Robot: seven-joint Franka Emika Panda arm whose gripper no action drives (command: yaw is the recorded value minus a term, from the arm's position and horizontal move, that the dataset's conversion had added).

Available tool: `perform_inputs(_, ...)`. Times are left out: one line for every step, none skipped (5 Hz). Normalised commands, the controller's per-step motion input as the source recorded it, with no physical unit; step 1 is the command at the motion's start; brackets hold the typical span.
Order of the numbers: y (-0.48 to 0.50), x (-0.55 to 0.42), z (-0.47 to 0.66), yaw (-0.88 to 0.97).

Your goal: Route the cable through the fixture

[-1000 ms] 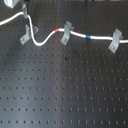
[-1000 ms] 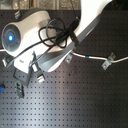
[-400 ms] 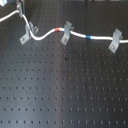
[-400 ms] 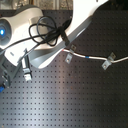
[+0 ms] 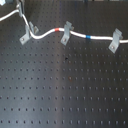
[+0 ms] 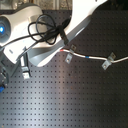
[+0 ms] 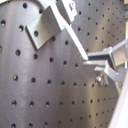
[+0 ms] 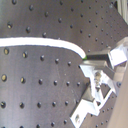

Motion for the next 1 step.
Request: perform_inputs(-0.001,0.003,0.19,0.06)
